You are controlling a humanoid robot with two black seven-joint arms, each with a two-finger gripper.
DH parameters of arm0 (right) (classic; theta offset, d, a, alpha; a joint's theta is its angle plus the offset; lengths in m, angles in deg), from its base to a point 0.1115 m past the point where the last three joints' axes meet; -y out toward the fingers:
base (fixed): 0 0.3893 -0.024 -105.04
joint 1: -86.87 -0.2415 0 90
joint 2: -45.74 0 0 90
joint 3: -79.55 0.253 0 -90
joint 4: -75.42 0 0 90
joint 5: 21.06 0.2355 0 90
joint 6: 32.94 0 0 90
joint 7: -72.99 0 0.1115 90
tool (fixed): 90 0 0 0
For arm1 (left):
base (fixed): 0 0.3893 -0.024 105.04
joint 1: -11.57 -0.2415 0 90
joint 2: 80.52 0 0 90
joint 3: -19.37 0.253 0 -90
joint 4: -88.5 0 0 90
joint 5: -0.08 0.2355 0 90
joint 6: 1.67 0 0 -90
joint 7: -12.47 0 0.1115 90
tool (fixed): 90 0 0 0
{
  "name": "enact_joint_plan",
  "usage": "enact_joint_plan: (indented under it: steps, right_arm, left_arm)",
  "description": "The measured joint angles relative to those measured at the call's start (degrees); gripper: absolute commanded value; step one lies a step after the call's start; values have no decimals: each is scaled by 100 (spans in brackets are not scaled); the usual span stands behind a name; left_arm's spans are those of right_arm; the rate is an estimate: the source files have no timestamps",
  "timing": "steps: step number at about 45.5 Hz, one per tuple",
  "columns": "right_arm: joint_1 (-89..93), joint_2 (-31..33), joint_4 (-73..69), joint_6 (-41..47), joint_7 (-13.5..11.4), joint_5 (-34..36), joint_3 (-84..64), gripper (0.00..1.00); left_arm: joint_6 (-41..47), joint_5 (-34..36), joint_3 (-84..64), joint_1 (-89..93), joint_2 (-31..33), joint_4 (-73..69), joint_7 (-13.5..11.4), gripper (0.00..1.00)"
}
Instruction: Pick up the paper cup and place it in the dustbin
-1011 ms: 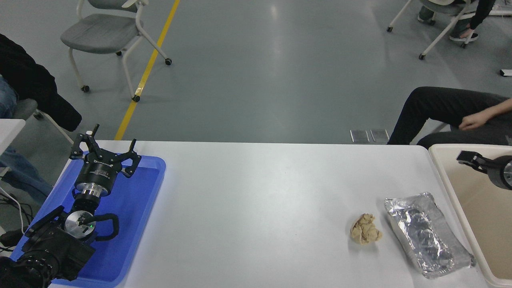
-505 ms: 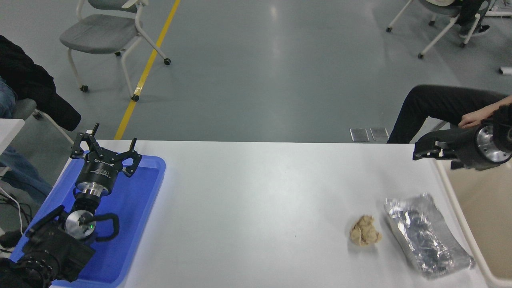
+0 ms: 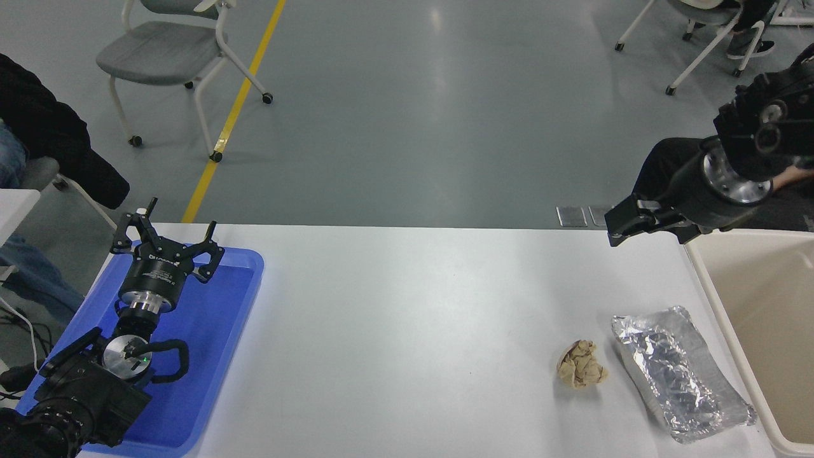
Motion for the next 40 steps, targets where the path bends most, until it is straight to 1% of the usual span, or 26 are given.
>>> enact_joint_plan:
  steps: [7,19,29,40]
  right_arm:
    - [-455,-459,-255,102,-33,369,-301,100]
    - [-934,-972,-527,320,-48,846,-421,100]
    - [-1135,-1184,-645,418,-40,1043,-404,100]
    - [-1310,-1242,-744,471,-40,1114,-375,100]
  left_arm:
    - [0,0,0,-4,0,0,-5,100]
    - [0,0,0,-5,-3,0,-5,100]
    - [0,0,0,-5,-2,0,-5,100]
    - [0,0,0,-6,-2,0,-5,100]
